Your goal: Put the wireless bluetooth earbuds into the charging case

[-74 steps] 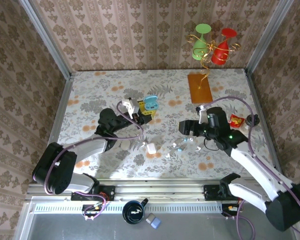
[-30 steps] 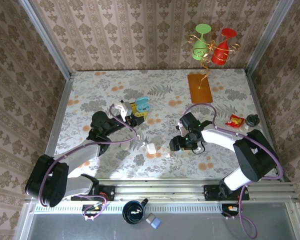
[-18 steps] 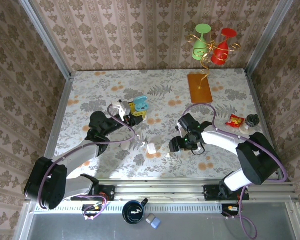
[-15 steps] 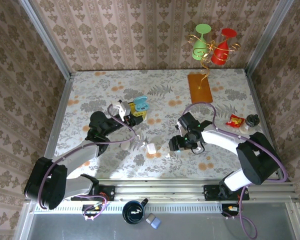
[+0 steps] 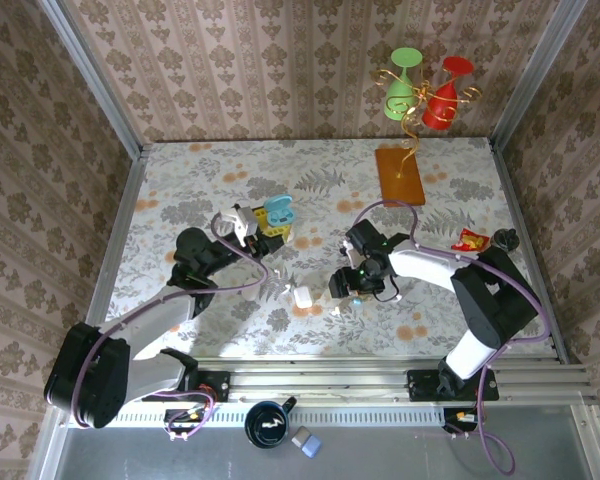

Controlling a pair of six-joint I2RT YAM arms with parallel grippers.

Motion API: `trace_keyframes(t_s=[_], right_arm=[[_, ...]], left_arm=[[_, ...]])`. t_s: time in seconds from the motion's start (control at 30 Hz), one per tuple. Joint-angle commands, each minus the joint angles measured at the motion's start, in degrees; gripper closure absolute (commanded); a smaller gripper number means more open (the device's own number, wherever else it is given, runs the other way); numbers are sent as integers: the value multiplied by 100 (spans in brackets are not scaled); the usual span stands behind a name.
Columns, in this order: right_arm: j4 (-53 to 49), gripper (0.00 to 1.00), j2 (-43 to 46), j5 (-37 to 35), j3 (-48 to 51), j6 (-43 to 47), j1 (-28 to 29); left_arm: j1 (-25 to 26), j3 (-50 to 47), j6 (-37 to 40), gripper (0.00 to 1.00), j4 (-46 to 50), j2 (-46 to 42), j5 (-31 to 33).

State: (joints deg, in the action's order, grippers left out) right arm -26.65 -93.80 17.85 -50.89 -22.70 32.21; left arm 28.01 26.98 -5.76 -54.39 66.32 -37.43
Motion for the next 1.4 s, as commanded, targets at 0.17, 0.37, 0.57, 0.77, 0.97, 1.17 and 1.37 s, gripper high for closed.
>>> trace_keyframes(t_s=[0.17, 0.37, 0.57, 0.77, 0.97, 1.17, 1.37], right_arm=[[-91, 29, 411, -49, 495, -206, 40], [5, 29, 590, -50, 677, -365, 77], [37, 29, 808, -469, 596, -334, 84], [-37, 28, 1211, -1424, 500, -399, 226], [-717, 29, 1364, -3105, 299, -684, 889], [-2037, 30, 583, -4551, -499, -1257, 1651], [-2970, 37, -684, -5175, -1416, -2015, 2241]], left_arm=[[-30, 87, -105, 71, -134, -41, 19], [-15, 97, -141, 71, -135, -14, 23], [-15, 73, -171, 71, -201, 40, 216], [-75, 34, -166, 72, -203, 47, 270], [-395, -40, -255, 74, -85, 12, 461], [-730, 37, -434, 75, -291, 150, 588], [-908, 160, -462, 75, -301, 207, 323]])
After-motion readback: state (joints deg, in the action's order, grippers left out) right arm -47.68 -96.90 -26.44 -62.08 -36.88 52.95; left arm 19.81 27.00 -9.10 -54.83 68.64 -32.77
